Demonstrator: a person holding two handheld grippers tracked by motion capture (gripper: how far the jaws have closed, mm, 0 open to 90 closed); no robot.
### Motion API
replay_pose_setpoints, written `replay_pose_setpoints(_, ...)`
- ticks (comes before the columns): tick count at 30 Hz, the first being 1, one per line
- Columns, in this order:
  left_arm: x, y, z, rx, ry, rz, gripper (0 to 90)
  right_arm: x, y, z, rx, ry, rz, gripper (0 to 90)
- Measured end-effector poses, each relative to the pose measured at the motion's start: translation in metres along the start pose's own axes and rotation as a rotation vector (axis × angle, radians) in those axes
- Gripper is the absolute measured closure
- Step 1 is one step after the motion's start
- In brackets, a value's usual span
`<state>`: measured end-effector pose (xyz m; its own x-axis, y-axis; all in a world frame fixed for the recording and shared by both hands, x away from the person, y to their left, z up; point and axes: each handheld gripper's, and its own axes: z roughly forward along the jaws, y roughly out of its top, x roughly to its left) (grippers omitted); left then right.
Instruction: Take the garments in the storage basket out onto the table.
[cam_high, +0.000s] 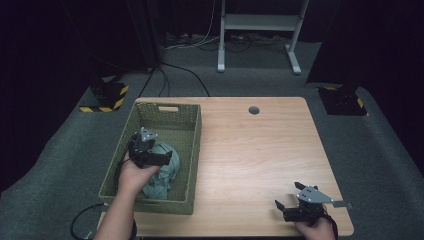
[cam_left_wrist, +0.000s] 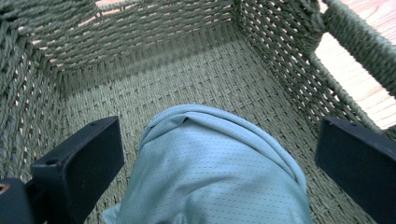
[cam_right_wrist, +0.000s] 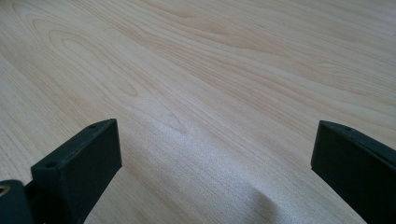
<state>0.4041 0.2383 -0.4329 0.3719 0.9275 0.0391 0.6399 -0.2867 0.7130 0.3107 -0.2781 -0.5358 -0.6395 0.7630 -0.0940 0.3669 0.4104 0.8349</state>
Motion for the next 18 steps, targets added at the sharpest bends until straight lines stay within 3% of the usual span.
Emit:
replay_pose_setpoints(6,0.01,-0.002,0.007,0.042,-0.004,-0.035,1.6,0.0,0.0,0.0,0.0,0.001,0.0,1.5)
replay_pose_setpoints(18,0.021,-0.008,0.015,0.099,-0.023,-0.063,1.9,-0.001,0.0,0.0,-0.004,0.005,0.012,1.5)
